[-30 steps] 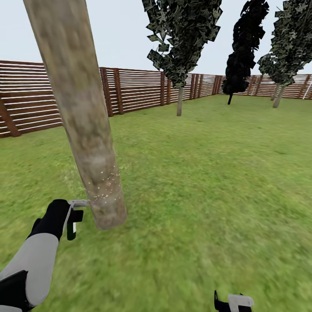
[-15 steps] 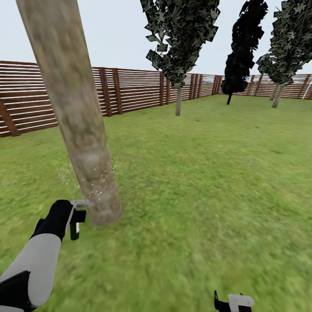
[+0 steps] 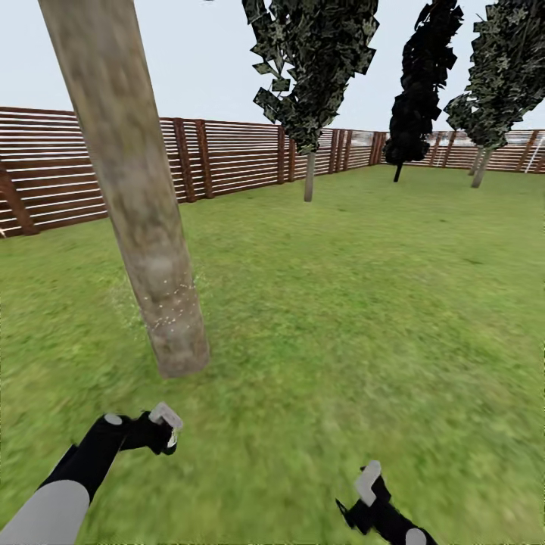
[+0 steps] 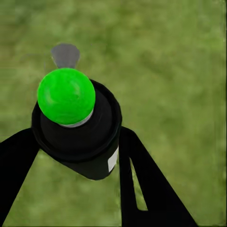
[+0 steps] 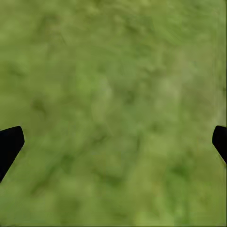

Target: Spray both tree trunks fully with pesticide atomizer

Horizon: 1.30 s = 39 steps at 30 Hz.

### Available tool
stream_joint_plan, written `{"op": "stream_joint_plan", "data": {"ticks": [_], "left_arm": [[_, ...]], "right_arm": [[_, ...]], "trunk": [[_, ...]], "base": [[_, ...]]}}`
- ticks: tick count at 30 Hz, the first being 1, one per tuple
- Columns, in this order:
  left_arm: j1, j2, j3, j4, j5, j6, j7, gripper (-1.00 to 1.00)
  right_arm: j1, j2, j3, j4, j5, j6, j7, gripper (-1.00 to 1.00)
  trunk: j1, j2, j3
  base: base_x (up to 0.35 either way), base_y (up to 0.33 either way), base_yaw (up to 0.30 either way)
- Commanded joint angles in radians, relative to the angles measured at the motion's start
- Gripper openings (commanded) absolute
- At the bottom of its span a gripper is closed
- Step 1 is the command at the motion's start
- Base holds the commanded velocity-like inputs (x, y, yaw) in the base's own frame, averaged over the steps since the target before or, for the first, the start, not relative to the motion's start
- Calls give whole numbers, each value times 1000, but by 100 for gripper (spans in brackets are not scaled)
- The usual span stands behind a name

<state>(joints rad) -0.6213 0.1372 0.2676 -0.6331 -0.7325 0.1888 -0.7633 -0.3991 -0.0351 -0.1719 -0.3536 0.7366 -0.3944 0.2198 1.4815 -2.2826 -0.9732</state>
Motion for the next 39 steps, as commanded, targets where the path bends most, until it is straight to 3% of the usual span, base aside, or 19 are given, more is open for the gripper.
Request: {"op": "stream_joint_plan", "data": {"ticks": [1, 4, 6, 7, 8, 10, 11, 12, 16, 18, 21, 24, 29, 36, 39], "left_arm": [[-2, 0, 3, 0, -30, -26, -66, -100], [-7, -2, 3, 1, -103, -91, -232, -100], [-9, -8, 3, 0, -143, -102, -302, -100], [-9, -11, 2, 0, -163, -103, -312, -100], [-9, -17, 1, 1, -216, -104, -322, -100], [-9, -20, -81, 8, -224, -103, -322, -100], [-9, -26, -102, 17, -223, -102, -322, -100], [-9, -39, -115, 24, -227, -102, -320, -100], [-8, -55, -126, 31, -231, -103, -318, -100], [-8, -71, -140, 32, -232, -103, -318, -100], [-8, -99, -207, 32, -232, -99, -315, -100], [-6, -116, -214, 32, -232, -101, -315, -100], [-6, -138, -217, 75, -243, -102, -302, -100], [-6, -171, -216, 116, -262, -109, -268, -100], [-6, -171, -212, 118, -250, -185, -269, -100]], "right_arm": [[-4, -5, -8, -75, 10, 44, 110, 100], [-31, -11, -8, -218, 14, 103, 361, 100], [-75, -12, -8, -248, 12, 111, 512, 100], [-85, -11, -8, -251, 10, 112, 539, 100], [-93, -3, -5, -252, 8, 112, 563, 100], [-95, 11, -1, -250, 10, 111, 569, 100], [-95, 23, 6, -250, 12, 111, 574, 100], [-96, 35, 25, -253, 13, 111, 593, -100], [-116, 59, 61, -256, 13, 111, 646, -100], [-133, 88, 84, -254, 13, 111, 651, -100], [-156, 141, 168, -255, 14, 112, 656, -100], [-163, 171, 176, -256, 14, 112, 683, -100], [-174, 193, 178, -256, 13, 112, 692, -100], [-179, 201, 178, -256, 13, 112, 716, -100], [-179, 202, 178, -255, 13, 112, 716, -100]], "trunk": [[0, 0, -1], [0, 0, -1], [0, 0, -1], [0, 0, -1], [0, 0, -1], [0, 0, -1], [0, 0, -1], [0, 0, -1], [0, 0, -1], [0, 0, -1], [0, 0, -1], [0, 0, -1], [0, 0, -1], [0, 0, -1], [0, 0, -1]], "base": [[-44, -10, 0], [-13, -3, 0], [-2, 0, 0], [0, 0, 0], [0, 0, 0], [0, 0, 0], [0, 0, 0], [0, 0, 0], [0, 0, 0], [0, 0, 0], [0, 0, 0], [0, 0, 0], [0, 0, 0], [0, 0, 0], [0, 0, 0]]}}
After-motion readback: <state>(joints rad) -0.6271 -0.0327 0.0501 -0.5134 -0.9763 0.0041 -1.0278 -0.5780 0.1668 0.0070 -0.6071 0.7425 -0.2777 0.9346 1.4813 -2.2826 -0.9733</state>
